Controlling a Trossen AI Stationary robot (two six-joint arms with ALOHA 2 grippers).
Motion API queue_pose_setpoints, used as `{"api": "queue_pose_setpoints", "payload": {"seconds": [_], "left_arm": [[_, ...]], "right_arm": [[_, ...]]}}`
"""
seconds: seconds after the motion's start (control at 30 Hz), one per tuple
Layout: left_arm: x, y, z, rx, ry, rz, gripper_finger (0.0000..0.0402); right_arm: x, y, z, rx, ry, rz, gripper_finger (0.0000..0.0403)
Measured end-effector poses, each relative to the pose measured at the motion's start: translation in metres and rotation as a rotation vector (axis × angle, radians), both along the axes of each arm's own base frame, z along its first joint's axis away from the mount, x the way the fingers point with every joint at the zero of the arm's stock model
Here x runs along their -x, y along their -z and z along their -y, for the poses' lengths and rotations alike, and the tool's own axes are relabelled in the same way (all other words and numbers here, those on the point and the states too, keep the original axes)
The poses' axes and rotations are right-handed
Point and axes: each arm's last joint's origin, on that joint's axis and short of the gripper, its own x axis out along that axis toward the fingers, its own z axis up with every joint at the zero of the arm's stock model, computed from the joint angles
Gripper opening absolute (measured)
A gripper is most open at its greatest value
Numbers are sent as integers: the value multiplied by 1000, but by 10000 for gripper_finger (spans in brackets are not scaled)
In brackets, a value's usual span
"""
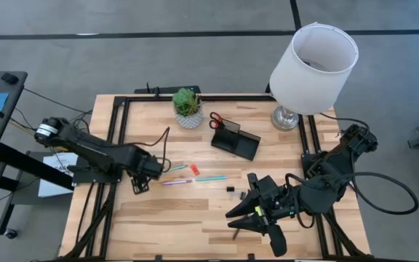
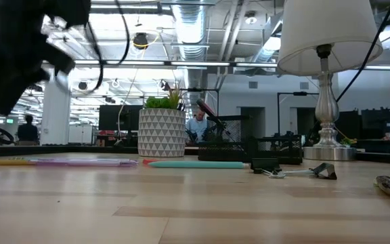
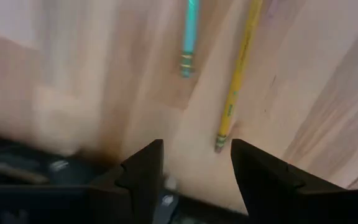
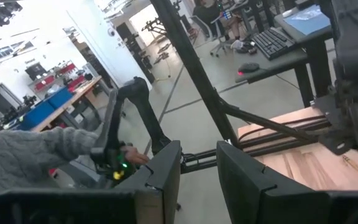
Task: Pick and place office supplies into organizer
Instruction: Put the blue pencil into the black desk organizer
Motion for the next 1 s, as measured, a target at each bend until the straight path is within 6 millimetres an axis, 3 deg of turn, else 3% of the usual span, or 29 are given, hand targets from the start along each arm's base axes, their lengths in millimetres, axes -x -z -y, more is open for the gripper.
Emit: {"api": "queue_pose_setpoints", "payload": {"seconds": [0.2, 0.53, 0.77, 1.0], "left_arm": [[4, 31, -2, -17, -15, 67, 183], [-5, 33, -2, -71, -18, 188, 183], [1, 34, -4, -106, 0, 132, 183], [13, 55, -7, -113, -48, 110, 183]], "right_arm": [[0, 0, 0, -1, 0, 1, 98], [-2, 0, 2, -1, 7, 1, 98], [-2, 0, 2, -1, 8, 1, 98], [-2, 0, 2, -1, 8, 1, 98]]}}
